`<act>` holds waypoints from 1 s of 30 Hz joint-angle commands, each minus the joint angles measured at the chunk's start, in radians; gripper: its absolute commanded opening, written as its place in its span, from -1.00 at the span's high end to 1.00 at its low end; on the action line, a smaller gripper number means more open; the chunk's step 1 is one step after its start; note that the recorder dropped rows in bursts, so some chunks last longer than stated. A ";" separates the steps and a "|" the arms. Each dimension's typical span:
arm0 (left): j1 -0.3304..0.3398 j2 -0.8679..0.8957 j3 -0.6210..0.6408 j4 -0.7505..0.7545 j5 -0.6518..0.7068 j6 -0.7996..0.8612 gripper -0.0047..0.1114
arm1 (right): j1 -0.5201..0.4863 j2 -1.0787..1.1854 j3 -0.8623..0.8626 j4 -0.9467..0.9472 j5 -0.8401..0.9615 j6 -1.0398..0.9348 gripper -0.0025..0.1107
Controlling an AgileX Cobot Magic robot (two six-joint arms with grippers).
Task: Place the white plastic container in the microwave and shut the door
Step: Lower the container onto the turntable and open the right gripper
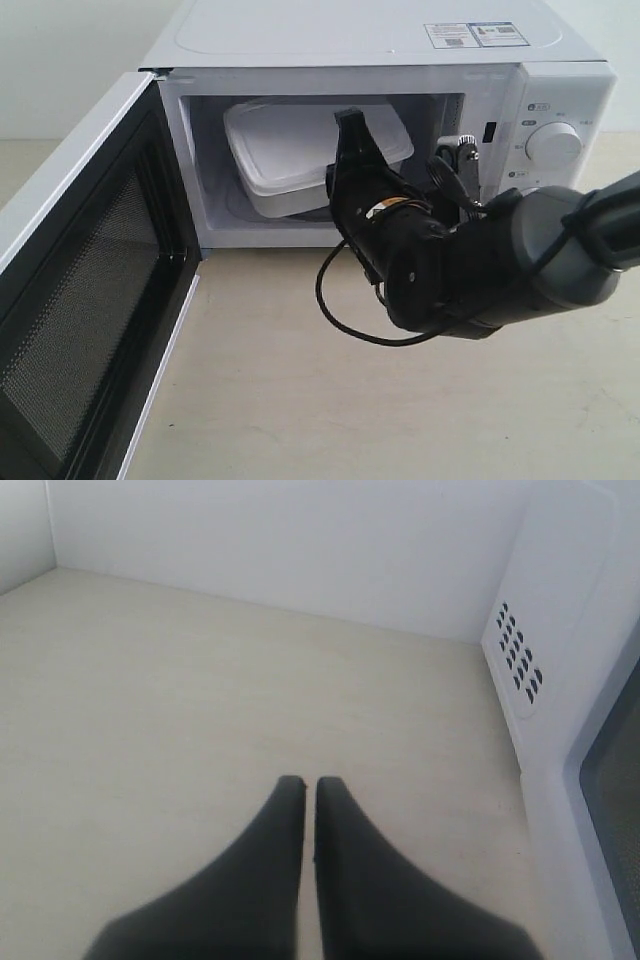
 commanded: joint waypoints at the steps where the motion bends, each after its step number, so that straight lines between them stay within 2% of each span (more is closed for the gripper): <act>1: -0.005 -0.003 0.004 -0.003 -0.001 0.004 0.84 | 0.000 -0.001 -0.029 0.065 -0.021 -0.082 0.96; 4: -0.005 -0.003 0.004 -0.003 -0.001 0.004 0.84 | 0.000 -0.001 -0.029 0.145 -0.021 -0.151 0.96; 13: -0.005 -0.003 0.004 -0.003 -0.001 0.004 0.84 | 0.000 0.050 -0.068 0.107 -0.032 -0.151 0.93; 15: -0.005 -0.003 0.004 -0.003 -0.001 0.004 0.84 | 0.000 0.050 -0.075 0.113 -0.037 -0.151 0.79; 18: -0.005 -0.003 0.004 -0.003 -0.001 0.004 0.84 | 0.000 0.050 -0.075 0.116 -0.071 -0.155 0.44; 21: -0.005 -0.003 0.004 -0.003 -0.001 0.004 0.84 | -0.002 0.050 -0.075 0.125 -0.067 -0.159 0.19; 30: -0.005 -0.003 0.004 -0.003 -0.001 0.004 0.84 | 0.000 0.035 -0.058 0.124 0.018 -0.159 0.17</act>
